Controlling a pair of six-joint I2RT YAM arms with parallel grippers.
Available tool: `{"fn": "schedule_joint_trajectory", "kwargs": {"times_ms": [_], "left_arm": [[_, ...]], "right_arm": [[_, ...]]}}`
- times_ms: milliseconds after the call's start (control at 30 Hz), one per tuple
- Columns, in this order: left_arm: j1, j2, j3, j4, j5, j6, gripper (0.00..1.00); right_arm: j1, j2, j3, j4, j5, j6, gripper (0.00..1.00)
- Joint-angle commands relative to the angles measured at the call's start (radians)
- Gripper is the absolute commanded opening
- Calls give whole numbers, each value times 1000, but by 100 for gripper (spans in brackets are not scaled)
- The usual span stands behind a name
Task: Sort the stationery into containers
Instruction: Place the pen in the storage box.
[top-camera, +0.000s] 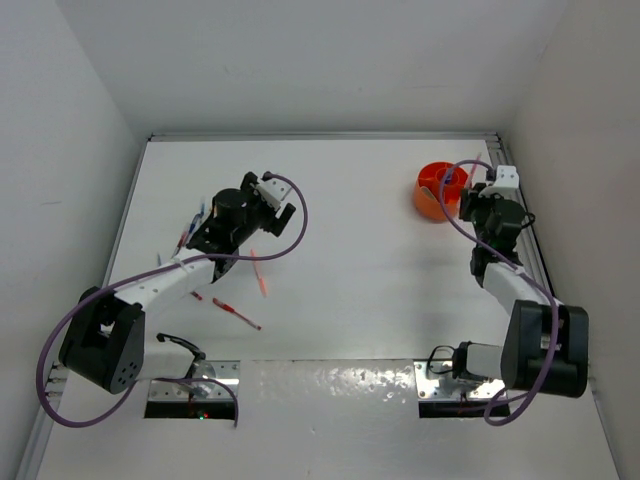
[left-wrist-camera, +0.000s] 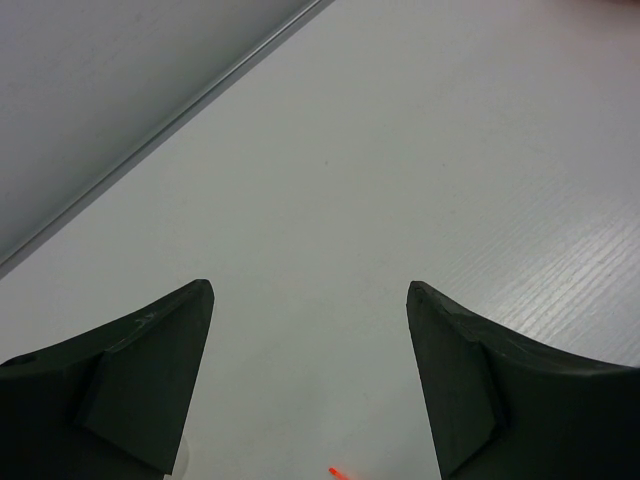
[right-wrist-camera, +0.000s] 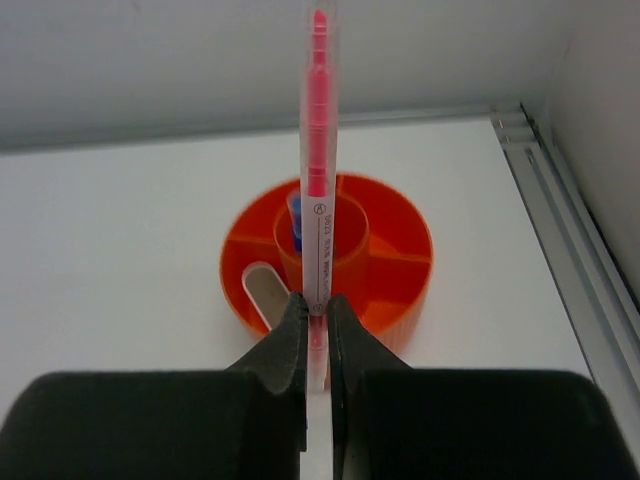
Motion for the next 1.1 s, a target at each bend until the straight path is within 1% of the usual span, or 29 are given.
{"fn": "schedule_joint_trajectory", "kwargs": {"times_ms": [0,33,67,133,167,233,333,633,767,933,1067], "left_arm": [[2,2,29,45,-2,-11,76],[2,2,29,45,0,-10,76],[2,-1,29,46,-11,-10,76],[3,-7,27,45,-20,-10,76],[5,-11,26,42,-37,-7,76],[11,-27,18,33,-55,-10,76],[14,-37,4,31,-74,-4,76],[35,-24,-14,68,-75,-1,77],[58,-8,-8,97,-75,24,77],[83,12,6,112,-66,30,77],[97,15,3,125,-66,36,77]], "right_arm": [[-1,140,-17,472,-81,86,0],[-1,184,-8,525,-87,105,0],[-1,228,1,620,-93,137,0],[-5,331,21,716,-101,154,0],[-6,359,21,815,-84,162,0],[-15,415,32,888,-47,194,0],[-23,434,92,829,-70,171,0],[-32,445,109,736,-115,116,0],[-37,478,87,810,-58,165,0],[-41,494,119,723,-43,130,0],[-44,499,109,712,-32,137,0]]}}
